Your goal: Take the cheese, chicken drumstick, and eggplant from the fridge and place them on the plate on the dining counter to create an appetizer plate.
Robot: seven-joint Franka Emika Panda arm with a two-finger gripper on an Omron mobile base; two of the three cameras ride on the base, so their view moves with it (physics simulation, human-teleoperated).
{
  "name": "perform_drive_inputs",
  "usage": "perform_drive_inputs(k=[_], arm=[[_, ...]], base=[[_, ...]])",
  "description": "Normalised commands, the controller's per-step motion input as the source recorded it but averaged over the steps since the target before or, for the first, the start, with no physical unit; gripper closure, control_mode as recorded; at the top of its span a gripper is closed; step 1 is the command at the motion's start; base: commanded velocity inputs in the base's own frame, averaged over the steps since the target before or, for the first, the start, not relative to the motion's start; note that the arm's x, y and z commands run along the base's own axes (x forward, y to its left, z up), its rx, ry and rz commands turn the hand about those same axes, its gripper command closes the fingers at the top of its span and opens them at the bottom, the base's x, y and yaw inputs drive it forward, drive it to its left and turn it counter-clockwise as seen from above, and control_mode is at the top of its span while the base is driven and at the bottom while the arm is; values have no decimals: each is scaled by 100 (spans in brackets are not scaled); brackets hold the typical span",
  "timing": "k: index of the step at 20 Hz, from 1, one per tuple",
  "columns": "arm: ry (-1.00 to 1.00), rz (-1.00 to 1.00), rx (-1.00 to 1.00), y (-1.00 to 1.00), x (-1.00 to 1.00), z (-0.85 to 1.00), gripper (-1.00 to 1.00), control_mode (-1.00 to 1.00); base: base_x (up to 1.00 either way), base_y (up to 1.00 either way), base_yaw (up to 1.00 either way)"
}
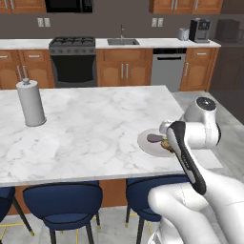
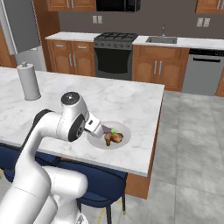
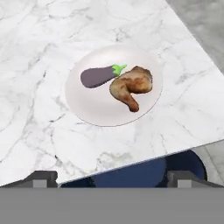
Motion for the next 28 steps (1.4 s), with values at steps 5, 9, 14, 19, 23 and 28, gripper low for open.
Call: perform_drive_inputs(k=[5,9,14,19,23,28], arm=[[17,40,-17,35,-41,89,-100,-100],[22,11,-26,36,-57,86,-100,-100],[2,0,-20,7,-89,44,-100,-100],[0,0,-13,0,-88,37,-100,-100],[0,0,-4,-1,-47,2,-100,100],[0,0,0,0,0,0,-100,100]], base=[[0,0,0],[0,0,0],[0,0,0],[0,0,0],[-42,-11,0],[-97,-11,0]])
